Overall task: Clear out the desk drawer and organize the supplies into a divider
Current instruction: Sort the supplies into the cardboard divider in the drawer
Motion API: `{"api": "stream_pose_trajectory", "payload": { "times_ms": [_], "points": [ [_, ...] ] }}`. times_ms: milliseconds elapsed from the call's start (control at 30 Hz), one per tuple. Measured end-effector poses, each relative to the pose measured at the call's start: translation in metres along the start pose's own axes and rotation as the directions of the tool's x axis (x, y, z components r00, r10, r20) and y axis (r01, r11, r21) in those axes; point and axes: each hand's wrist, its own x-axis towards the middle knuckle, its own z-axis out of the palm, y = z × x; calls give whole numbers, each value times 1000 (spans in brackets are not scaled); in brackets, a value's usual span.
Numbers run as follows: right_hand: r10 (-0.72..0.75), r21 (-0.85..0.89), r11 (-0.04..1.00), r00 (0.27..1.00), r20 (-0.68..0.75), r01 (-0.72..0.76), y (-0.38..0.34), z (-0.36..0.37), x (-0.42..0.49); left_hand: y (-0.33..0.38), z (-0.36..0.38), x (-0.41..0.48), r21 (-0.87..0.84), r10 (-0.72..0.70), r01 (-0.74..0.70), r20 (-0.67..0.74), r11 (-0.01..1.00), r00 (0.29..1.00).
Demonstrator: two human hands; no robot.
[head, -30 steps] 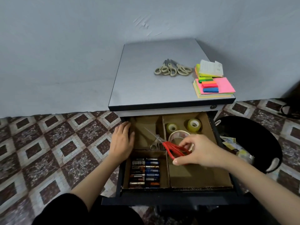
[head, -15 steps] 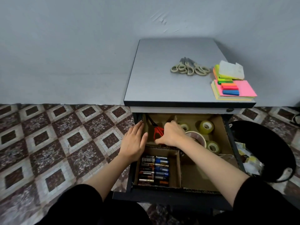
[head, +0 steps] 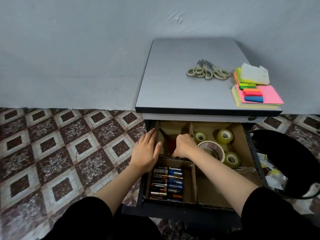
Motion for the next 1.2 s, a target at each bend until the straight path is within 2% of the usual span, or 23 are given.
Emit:
{"api": "stream_pose_trajectory", "payload": {
  "times_ms": [133, 200, 300, 467, 600, 733, 800, 867, 933, 1067, 1200],
  "points": [
    [-3, 58, 998, 998, -58, 6, 0, 2, 1, 1, -1, 0, 19, -13, 13, 6, 1000, 1000],
    [11, 148, 989, 991, -137, 9, 1, -2, -2, 1, -2, -1, 32, -13, 13, 11, 999, 1000],
    [14, 180, 983, 969, -247, 31, 7, -22, -11, 1, -4, -1, 44, -26, 26, -1, 999, 1000],
    [-53, 223, 966, 939, -340, 135, 23, -57, -32, 8, -12, -5, 144, -25, 32, -47, 989, 999],
    [-84, 261, 943, 905, -416, 207, 40, -82, -55, 16, -18, -9, 208, -17, 18, -4, 978, 1000],
    [-88, 258, 936, 867, -491, 241, 66, -120, -71, 26, -25, -8, 96, -93, 102, -93, 990, 991],
    [-65, 250, 941, 845, -530, 230, 78, -139, -73, 37, -34, -1, 35, -36, 43, -186, 998, 982],
    [-25, 272, 938, 821, -570, 217, 89, -156, -71, 53, -51, 11, -46, 56, -75, -322, 996, 945],
    [3, 301, 927, 801, -599, 222, 99, -172, -67, 69, -73, 31, -117, 84, -142, -405, 983, 910],
    [4, 294, 925, 768, -640, 240, 107, -198, -56, 96, -107, 86, -189, 13, -85, -352, 978, 936],
    [-6, 249, 945, 772, -636, 212, 101, -217, -38, 114, -117, 144, -201, -43, 0, -208, 980, 977]
  ]
}}
